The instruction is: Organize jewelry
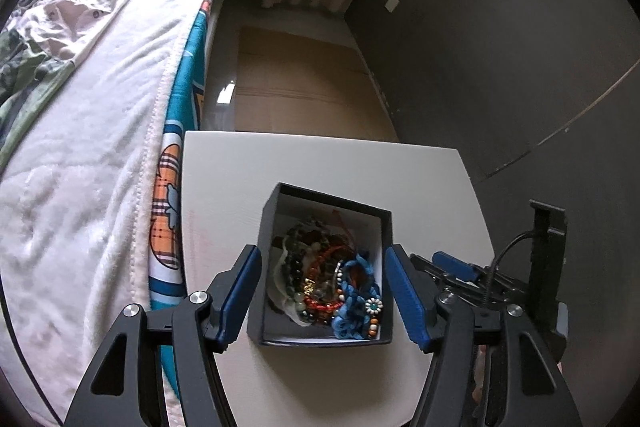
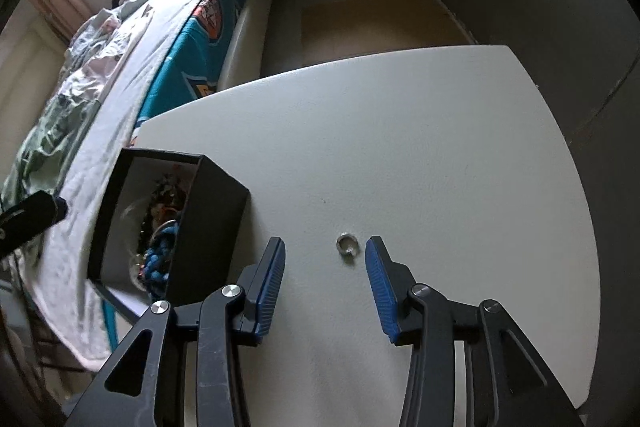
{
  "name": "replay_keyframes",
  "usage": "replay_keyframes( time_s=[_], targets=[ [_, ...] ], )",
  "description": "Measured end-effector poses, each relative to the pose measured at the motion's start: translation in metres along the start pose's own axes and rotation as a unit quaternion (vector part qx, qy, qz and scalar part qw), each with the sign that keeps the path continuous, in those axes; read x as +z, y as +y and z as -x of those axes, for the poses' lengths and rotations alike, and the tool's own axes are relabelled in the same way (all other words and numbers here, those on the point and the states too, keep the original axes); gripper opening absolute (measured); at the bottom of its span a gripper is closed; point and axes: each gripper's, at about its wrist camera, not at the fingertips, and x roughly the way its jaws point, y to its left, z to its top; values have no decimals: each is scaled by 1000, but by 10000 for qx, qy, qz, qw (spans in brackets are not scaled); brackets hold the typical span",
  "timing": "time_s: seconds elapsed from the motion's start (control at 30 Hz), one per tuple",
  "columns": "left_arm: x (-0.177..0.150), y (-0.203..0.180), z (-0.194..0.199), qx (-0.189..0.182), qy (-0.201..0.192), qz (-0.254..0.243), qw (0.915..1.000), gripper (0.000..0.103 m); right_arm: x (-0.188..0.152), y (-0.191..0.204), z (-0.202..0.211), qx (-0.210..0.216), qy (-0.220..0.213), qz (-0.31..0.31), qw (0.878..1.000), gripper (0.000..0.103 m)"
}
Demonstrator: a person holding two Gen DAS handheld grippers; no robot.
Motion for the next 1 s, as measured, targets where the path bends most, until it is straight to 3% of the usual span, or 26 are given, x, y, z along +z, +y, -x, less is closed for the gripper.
replay_keyframes(
  time_s=[0.1,0.23,0.33,0.4,0.57,0.67,0.93,0.97,1.0],
  targets=[
    [2,4,-1,42,-6,34,10000,65,-1,3,-12,-149,124,129,9997,42],
    [4,10,-1,86,-30,114,9999,65,-1,13,-23,-653,222,444,9966,25],
    [5,12,1,87,-55,148,9998,65,2,12,-22,-573,197,447,9972,14],
    [4,12,1,100,-51,150,9998,65,2,9,-20,-512,189,406,9977,13],
    [3,9,5,110,-77,110,9998,65,-1,2,-1,-146,-12,221,9996,13],
    [3,8,10,125,-127,121,9998,65,1,5,20,386,-204,69,9990,13],
    [2,12,25,296,-276,198,9990,65,6,38,68,1675,-887,238,9816,13],
    [2,13,27,351,-302,212,9987,65,6,45,68,1751,-887,272,9802,15],
    [2,13,29,415,-314,218,9984,65,6,52,70,1796,-885,287,9793,30]
  ],
)
